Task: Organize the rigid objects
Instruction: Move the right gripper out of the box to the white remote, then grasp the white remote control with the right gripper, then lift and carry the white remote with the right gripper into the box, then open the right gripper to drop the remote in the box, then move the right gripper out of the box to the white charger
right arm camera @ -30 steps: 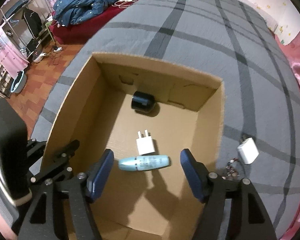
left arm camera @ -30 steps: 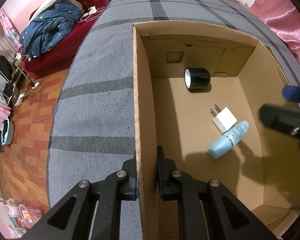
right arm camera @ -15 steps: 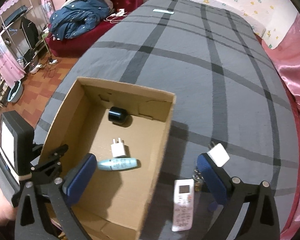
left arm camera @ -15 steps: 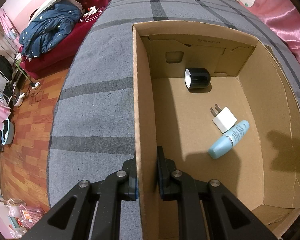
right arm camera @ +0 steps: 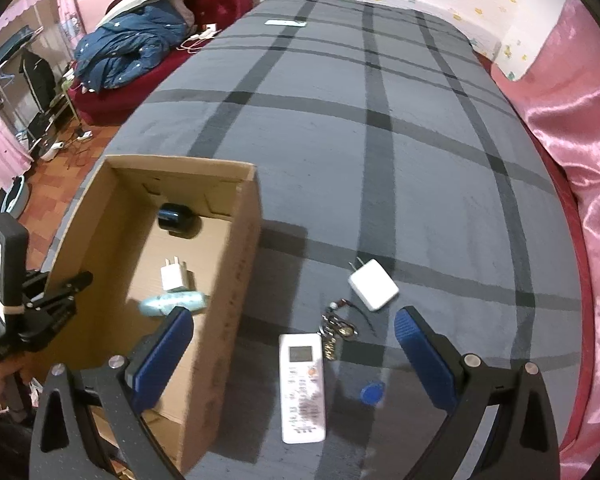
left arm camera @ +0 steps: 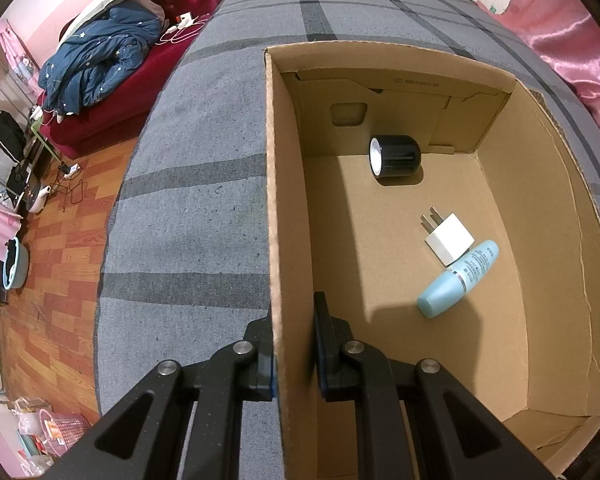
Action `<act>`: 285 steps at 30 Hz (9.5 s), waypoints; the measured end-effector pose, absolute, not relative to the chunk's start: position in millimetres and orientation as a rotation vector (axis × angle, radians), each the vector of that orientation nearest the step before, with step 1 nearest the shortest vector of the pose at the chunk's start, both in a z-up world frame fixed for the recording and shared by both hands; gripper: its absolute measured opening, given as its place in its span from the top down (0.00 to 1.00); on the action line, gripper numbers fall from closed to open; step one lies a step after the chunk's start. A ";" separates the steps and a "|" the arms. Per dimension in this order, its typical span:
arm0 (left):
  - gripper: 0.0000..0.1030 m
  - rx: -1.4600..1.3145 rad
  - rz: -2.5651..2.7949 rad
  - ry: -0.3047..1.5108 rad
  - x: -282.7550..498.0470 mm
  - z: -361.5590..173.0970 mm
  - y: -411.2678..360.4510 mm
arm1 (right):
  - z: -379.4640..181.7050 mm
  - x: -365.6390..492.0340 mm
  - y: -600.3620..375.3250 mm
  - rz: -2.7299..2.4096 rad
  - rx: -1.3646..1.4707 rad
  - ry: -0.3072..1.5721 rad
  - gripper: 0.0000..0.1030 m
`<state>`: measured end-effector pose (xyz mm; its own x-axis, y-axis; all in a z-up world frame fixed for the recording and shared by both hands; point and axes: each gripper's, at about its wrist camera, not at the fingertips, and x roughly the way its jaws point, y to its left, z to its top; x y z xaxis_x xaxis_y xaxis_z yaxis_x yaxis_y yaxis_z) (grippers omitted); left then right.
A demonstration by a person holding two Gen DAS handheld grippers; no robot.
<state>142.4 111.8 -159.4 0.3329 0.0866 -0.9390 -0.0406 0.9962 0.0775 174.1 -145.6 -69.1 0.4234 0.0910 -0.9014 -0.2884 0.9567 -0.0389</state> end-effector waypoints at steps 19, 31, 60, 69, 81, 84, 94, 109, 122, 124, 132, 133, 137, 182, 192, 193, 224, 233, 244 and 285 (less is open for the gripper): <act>0.87 0.046 0.084 1.225 141.3 -160.1 110.9 | -118.6 157.7 -174.6 0.242 -0.202 1.127 0.00; 0.87 0.038 0.083 1.227 141.9 -159.9 111.9 | -165.9 153.8 -180.0 0.265 -0.232 1.183 0.00; 0.87 0.042 0.084 1.224 141.3 -160.0 111.7 | -251.5 147.2 -178.4 0.316 -0.191 1.397 0.52; 0.87 0.049 0.085 1.226 141.9 -160.4 110.4 | -239.7 148.2 -178.9 0.278 -0.172 1.401 0.52; 0.87 0.053 0.087 1.226 141.6 -159.6 109.1 | -202.4 155.8 -187.6 0.246 -0.166 1.343 0.52; 0.87 0.056 0.086 1.228 141.8 -159.7 108.6 | -193.8 149.6 -189.6 0.243 -0.145 1.335 0.52; 0.87 0.051 0.086 1.227 141.7 -159.5 108.9 | -156.2 145.2 -186.3 0.240 -0.135 1.283 0.52; 0.87 0.048 0.085 1.227 141.4 -159.7 109.6 | -122.4 160.4 -174.7 0.240 -0.125 1.219 0.52; 0.87 0.051 0.087 1.227 141.7 -159.5 109.2 | -92.2 165.5 -152.9 0.262 -0.143 1.179 0.52; 0.87 0.051 0.087 1.227 141.7 -159.4 109.2 | -87.1 167.0 -147.8 0.268 -0.146 1.170 0.52; 0.87 0.047 0.085 1.228 142.2 -159.4 109.6 | -77.0 170.1 -124.0 0.299 -0.160 1.154 0.52; 0.87 0.047 0.085 1.228 142.1 -159.2 109.6 | -76.4 170.4 -120.7 0.302 -0.163 1.152 0.52; 0.87 0.044 0.084 1.228 142.5 -159.3 110.2 | -75.2 171.1 -104.6 0.320 -0.168 1.148 0.52; 0.86 0.037 0.079 1.226 142.7 -160.3 113.3 | -180.6 193.9 27.8 0.394 -0.171 1.299 0.52; 0.86 0.042 0.080 1.225 142.1 -161.1 112.5 | -192.7 199.1 27.7 0.401 -0.168 1.328 0.52; 0.86 0.043 0.080 1.225 142.0 -161.0 112.4 | -193.4 199.5 27.7 0.402 -0.170 1.329 0.52; 0.86 0.049 0.082 1.226 142.3 -162.5 112.2 | -111.4 192.3 -5.7 0.393 -0.233 1.171 0.25; 0.87 0.045 0.081 1.227 142.7 -162.7 113.5 | -85.0 192.4 -38.7 0.386 -0.248 1.120 0.00; 0.87 0.039 0.080 1.227 142.3 -162.4 115.1 | -72.0 205.2 -95.0 0.315 -0.200 1.111 0.00; 0.87 0.049 0.078 1.213 138.3 -165.2 114.8 | -226.2 278.3 -230.9 0.067 -0.023 1.284 0.00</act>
